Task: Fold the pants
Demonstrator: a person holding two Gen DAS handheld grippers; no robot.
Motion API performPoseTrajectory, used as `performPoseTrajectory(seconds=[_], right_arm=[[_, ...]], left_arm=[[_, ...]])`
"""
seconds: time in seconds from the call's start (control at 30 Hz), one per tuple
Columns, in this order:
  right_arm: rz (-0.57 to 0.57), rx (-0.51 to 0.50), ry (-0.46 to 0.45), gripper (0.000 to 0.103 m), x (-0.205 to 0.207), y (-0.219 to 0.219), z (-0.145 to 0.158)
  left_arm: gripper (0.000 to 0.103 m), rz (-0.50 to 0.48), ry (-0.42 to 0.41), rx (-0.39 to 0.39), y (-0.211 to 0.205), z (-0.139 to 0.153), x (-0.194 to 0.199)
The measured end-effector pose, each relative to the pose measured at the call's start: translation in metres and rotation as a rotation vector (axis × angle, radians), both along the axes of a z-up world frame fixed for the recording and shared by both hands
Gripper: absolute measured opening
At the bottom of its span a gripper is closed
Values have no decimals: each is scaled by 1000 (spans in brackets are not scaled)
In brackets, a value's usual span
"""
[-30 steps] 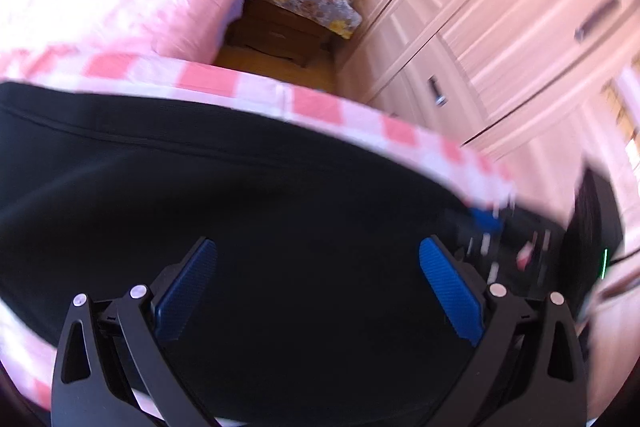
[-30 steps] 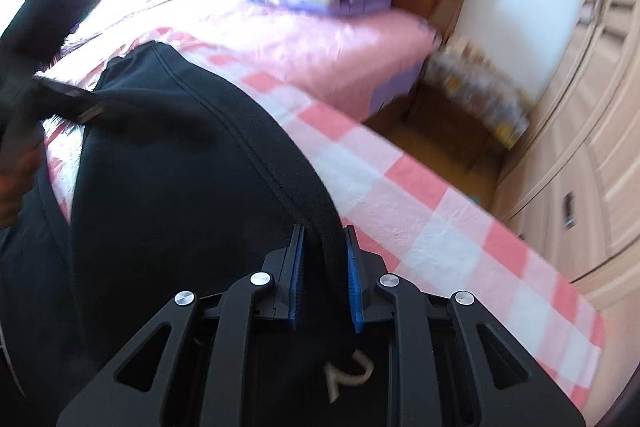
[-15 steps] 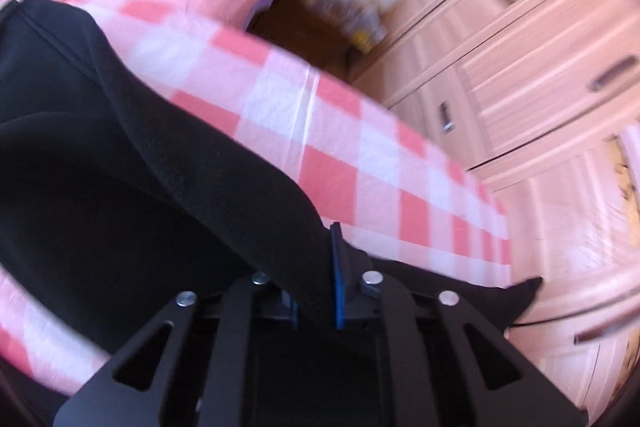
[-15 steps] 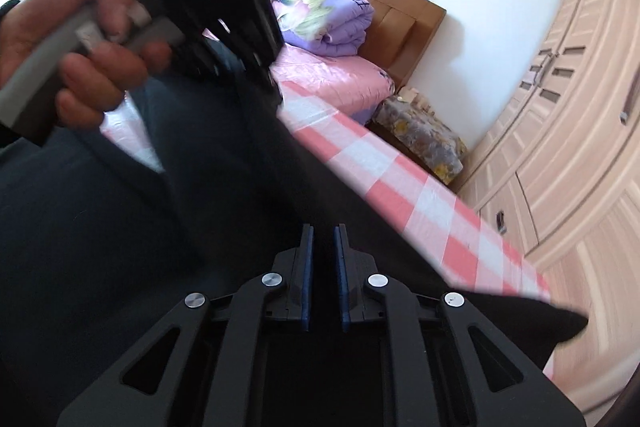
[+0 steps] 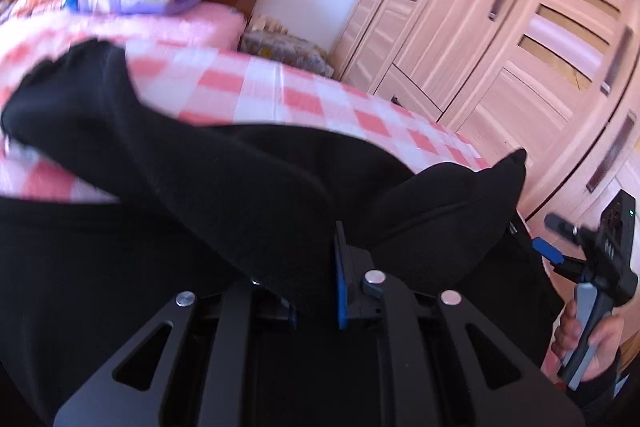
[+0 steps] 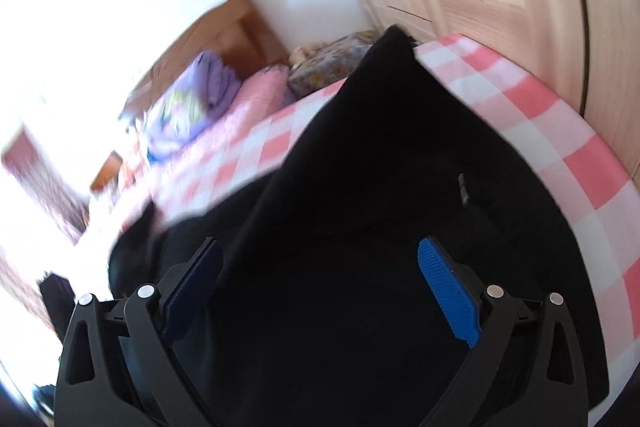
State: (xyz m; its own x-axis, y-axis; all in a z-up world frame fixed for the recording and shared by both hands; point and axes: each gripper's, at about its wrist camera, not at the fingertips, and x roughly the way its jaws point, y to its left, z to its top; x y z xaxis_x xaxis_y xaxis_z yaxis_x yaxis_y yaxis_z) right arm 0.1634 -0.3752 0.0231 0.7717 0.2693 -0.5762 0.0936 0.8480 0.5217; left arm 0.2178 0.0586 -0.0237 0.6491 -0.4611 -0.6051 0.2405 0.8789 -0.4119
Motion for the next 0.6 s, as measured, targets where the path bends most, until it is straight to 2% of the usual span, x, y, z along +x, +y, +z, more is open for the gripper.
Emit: performPoseTrajectory(seconds=[0.07, 0.1, 0.13, 0.17, 0.2, 0.23, 0.27, 0.3, 0.33, 0.37, 0.4, 0.43, 0.5, 0.53, 0.6], right_arm=[[-29, 35, 0, 96, 12, -2, 6], [-37, 55, 4, 96, 20, -2, 9], [-40, 67, 10, 96, 27, -1, 10], [-55, 76, 34, 96, 43, -1, 9], [-73, 76, 57, 95, 55, 0, 7], [-80, 68, 68, 91, 63, 1, 4], [-84, 55, 74, 85, 70, 2, -1], [-96, 21, 90, 64, 81, 5, -4], [-107, 8, 104, 34, 86, 5, -7], [-120, 6, 125, 24, 92, 4, -12], [-137, 9, 125, 17, 90, 3, -13], [-152, 18, 86, 16, 80, 2, -9], [-170, 2, 15, 15, 53, 5, 1], [-175, 12, -22, 15, 38, 3, 5], [-185, 17, -79, 15, 7, 3, 10]], left_arm=[[20, 8, 16, -34, 6, -3, 1], [34, 14, 25, -42, 7, -3, 2], [42, 21, 32, -45, 9, -5, 1], [58, 28, 41, -55, 14, -8, -3], [63, 34, 50, -67, 16, -8, -2], [63, 38, 60, -81, 20, -11, -3], [64, 44, 79, -92, 25, -13, -1], [65, 49, 92, -103, 27, -13, 1], [66, 51, 106, -118, 32, -14, 2], [70, 52, 121, -136, 37, -15, 2], [72, 55, 127, -148, 42, -14, 2], [74, 58, 126, -153, 48, -12, 1], [87, 74, 122, -156, 57, -6, -2], [90, 86, 124, -168, 62, -3, -3], [94, 94, 144, -241, 74, 1, -1]])
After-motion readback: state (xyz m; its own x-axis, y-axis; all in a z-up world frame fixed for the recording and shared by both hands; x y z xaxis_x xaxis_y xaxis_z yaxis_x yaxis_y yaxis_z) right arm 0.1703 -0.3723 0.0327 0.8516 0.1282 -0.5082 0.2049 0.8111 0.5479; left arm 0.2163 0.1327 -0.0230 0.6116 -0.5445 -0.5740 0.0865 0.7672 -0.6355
